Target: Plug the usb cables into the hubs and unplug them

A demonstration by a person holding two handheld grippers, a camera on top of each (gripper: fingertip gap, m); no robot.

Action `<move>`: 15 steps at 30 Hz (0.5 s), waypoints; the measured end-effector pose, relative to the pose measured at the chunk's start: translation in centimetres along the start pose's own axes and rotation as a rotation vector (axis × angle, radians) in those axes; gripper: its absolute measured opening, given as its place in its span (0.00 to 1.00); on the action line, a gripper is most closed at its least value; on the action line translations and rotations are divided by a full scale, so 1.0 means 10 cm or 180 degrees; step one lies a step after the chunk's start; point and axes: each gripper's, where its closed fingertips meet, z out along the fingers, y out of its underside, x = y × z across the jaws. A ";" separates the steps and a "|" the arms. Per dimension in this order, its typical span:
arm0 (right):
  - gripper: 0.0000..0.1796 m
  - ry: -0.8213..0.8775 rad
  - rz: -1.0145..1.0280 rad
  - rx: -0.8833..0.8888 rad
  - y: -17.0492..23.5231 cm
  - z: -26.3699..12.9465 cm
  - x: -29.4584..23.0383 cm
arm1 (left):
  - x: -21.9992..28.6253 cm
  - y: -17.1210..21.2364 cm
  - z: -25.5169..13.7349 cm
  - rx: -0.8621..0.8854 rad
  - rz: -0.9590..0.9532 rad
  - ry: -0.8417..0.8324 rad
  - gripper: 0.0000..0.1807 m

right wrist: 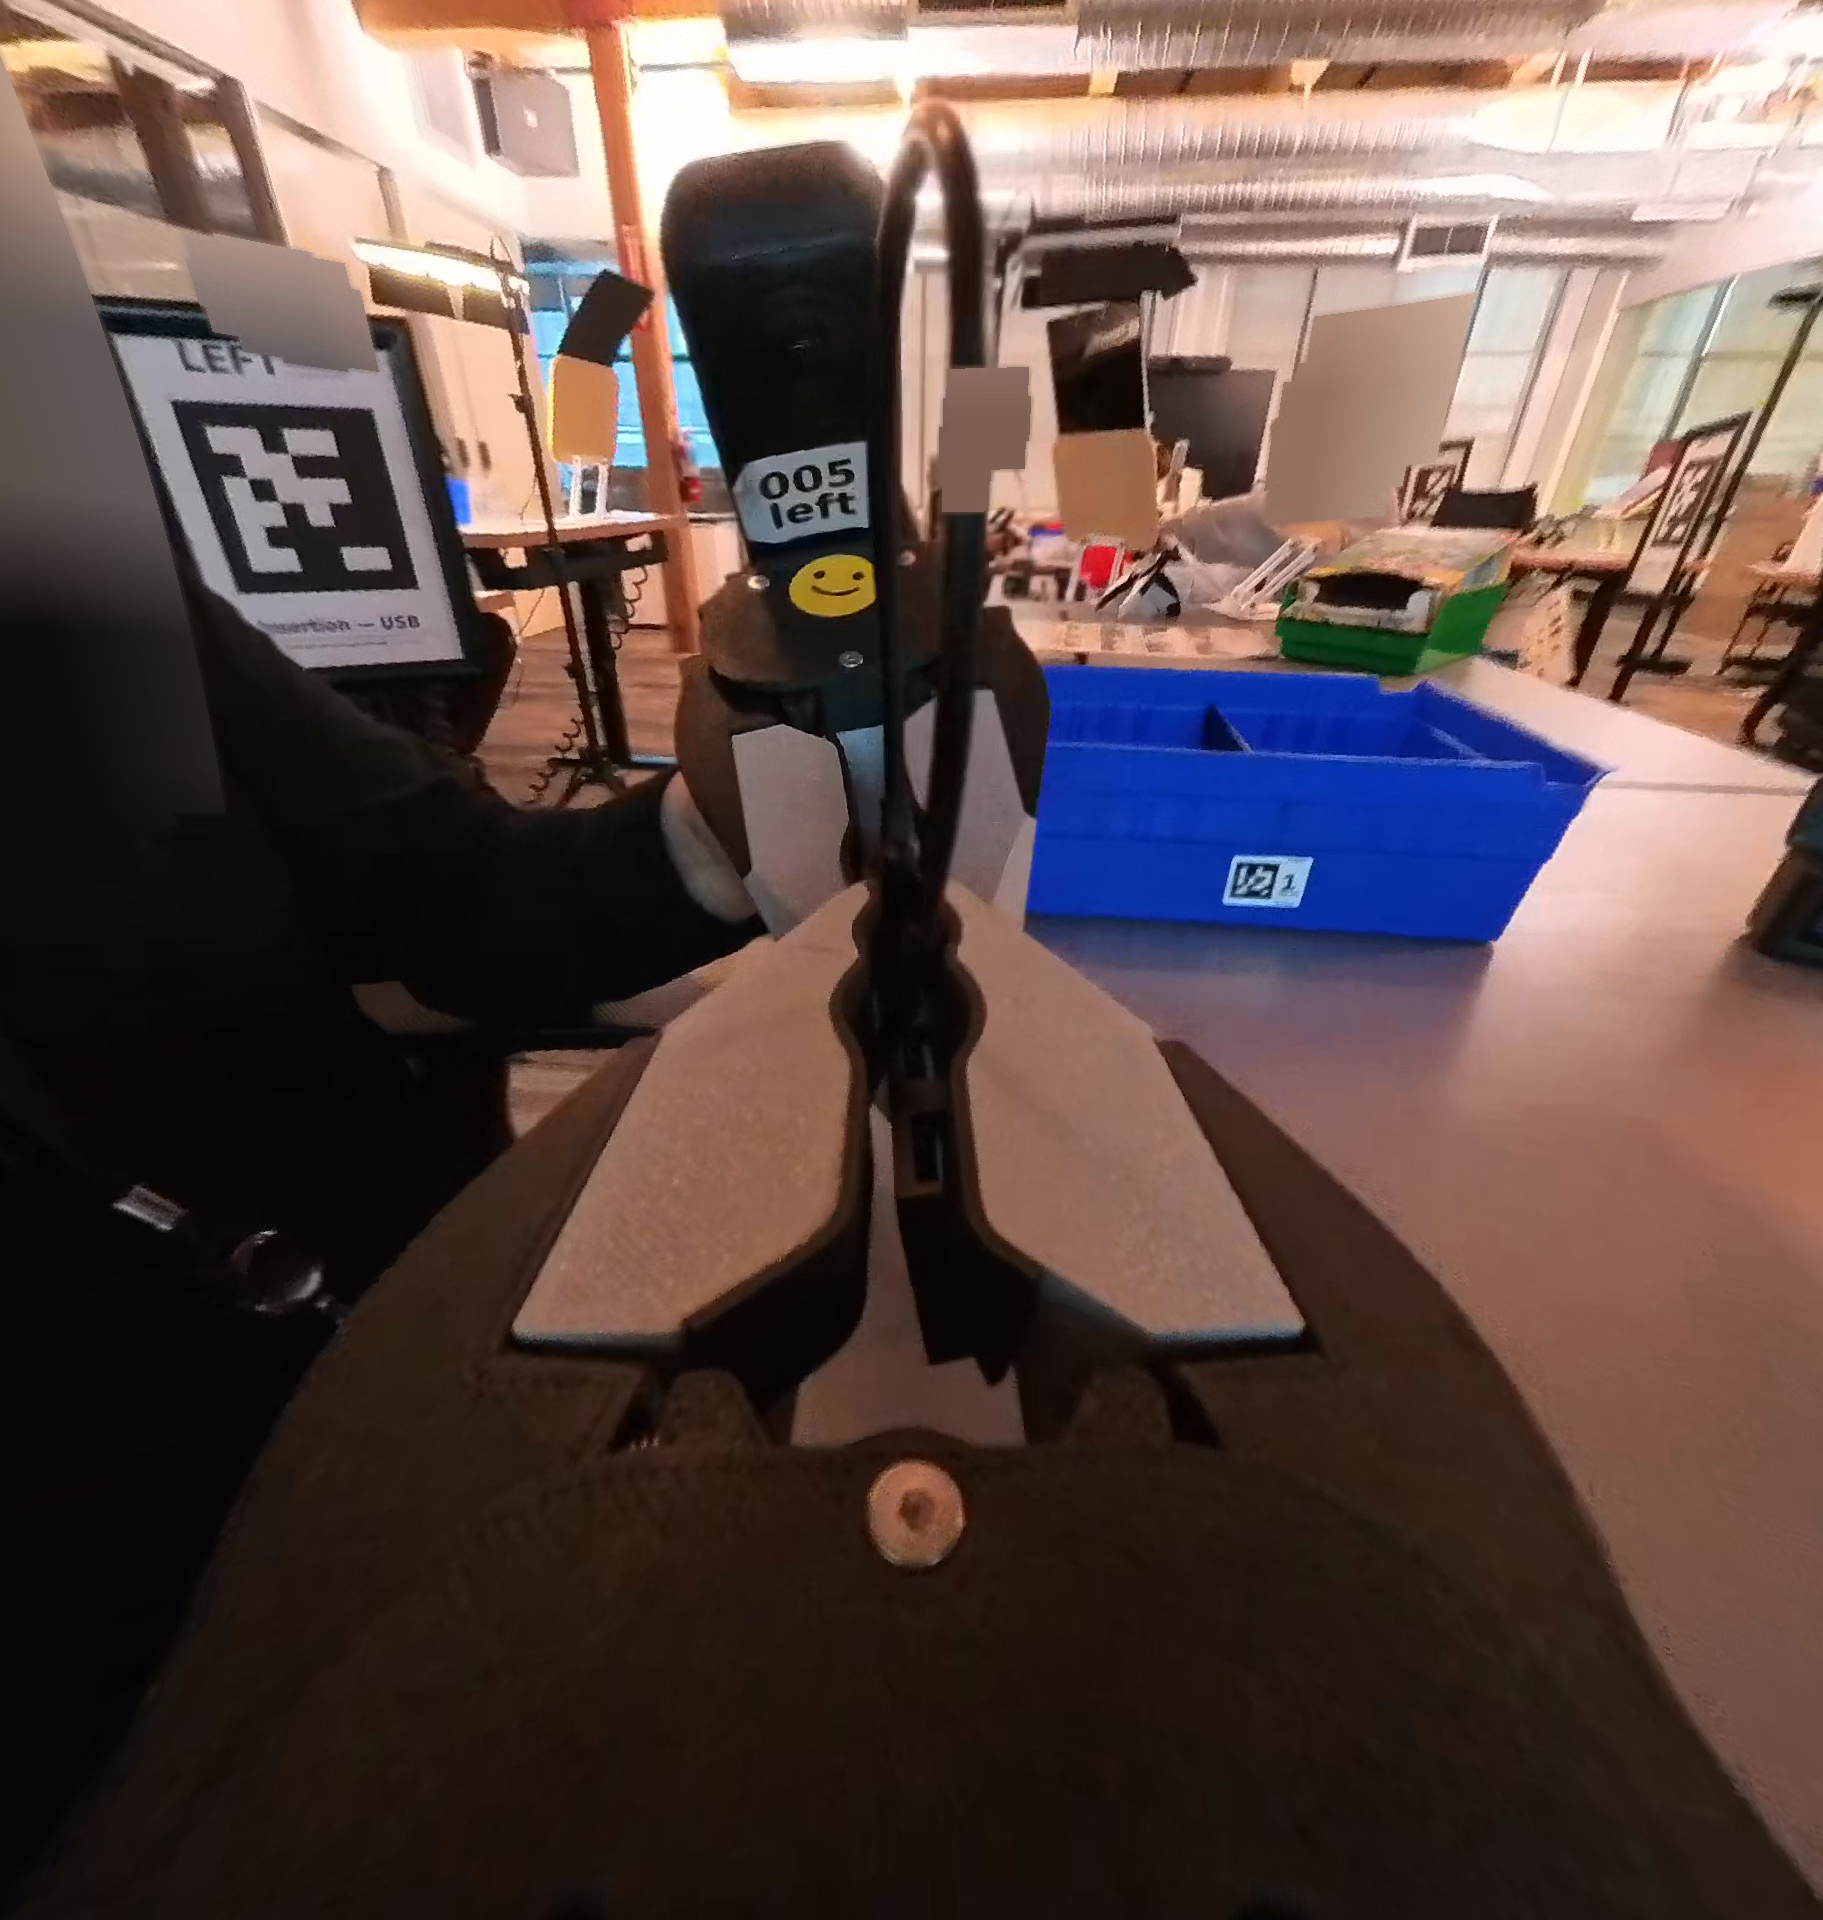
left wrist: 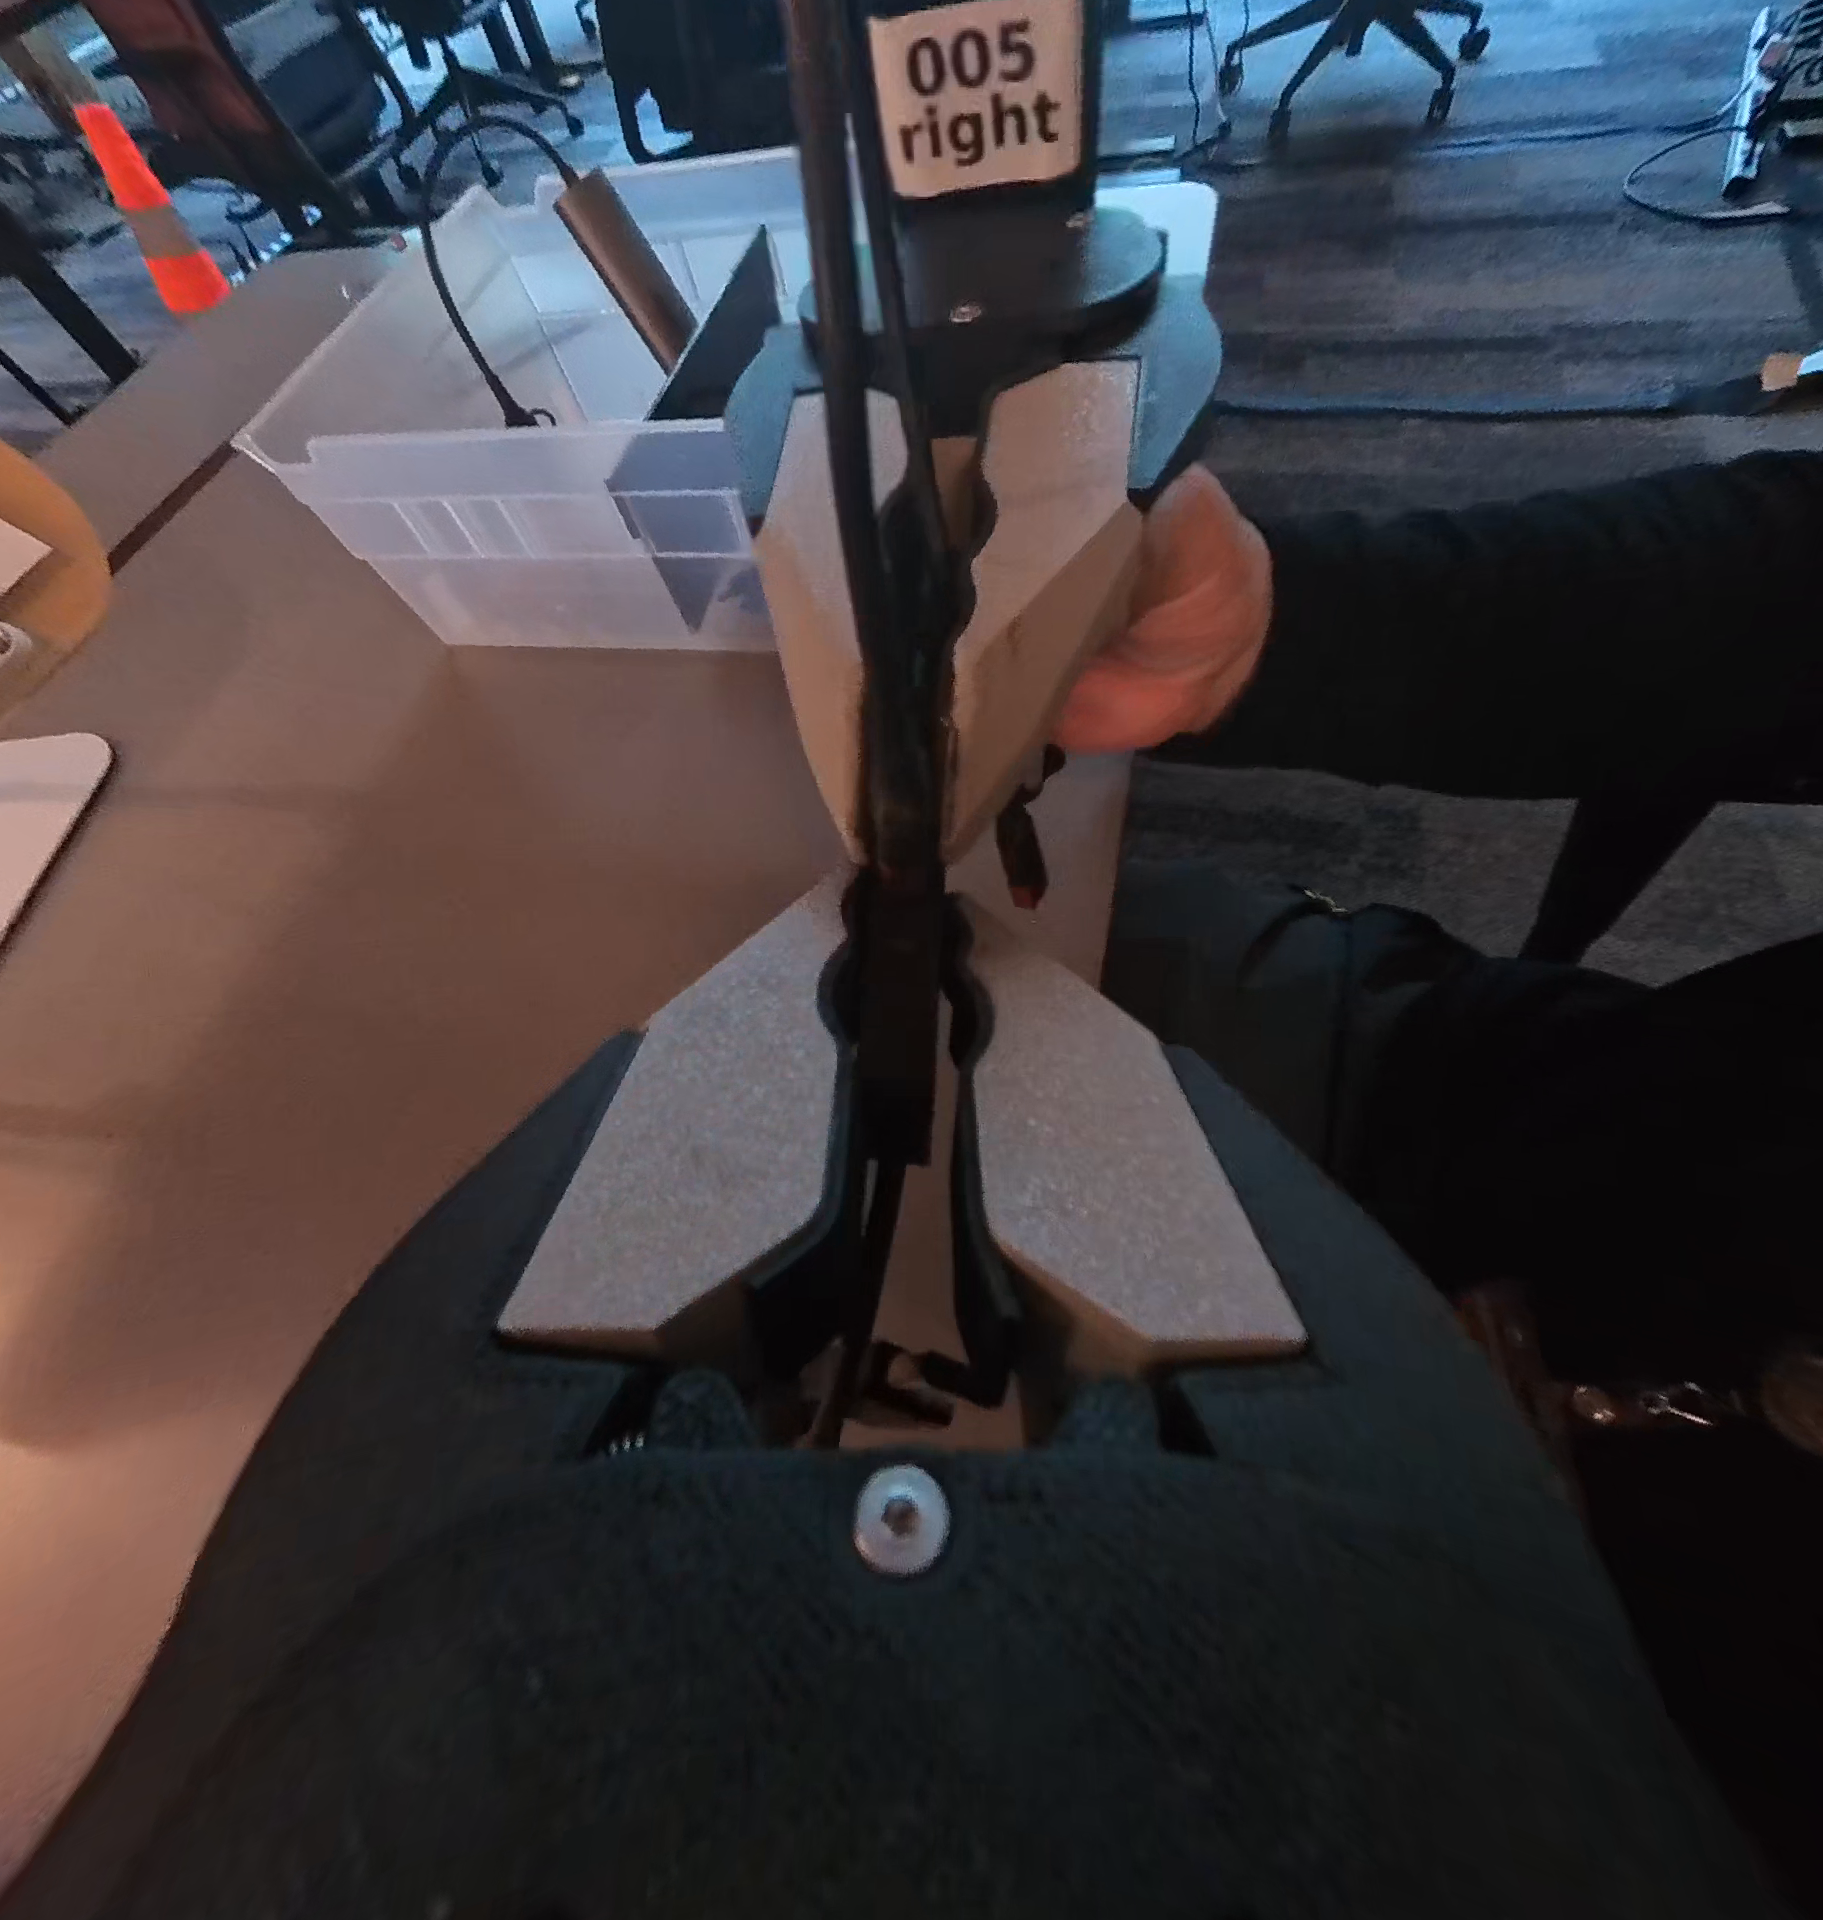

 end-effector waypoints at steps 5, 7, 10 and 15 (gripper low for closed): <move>0.05 -0.0013 0.0277 -0.0276 0.12 -0.02 0.05 | 0.02 0.09 0.07 -0.0157 -0.0191 0.0080 0.05; 0.05 0.0062 0.0202 -0.0420 0.15 -0.04 0.06 | 0.03 0.11 0.09 -0.0195 -0.0249 0.0115 0.05; 0.09 0.0302 -0.0118 -0.0816 0.21 -0.04 0.07 | 0.03 0.15 0.10 -0.0248 -0.0269 0.0141 0.05; 0.08 0.0608 -0.0639 -0.1271 0.23 -0.02 0.04 | 0.09 0.16 0.14 -0.0276 -0.0247 0.0227 0.05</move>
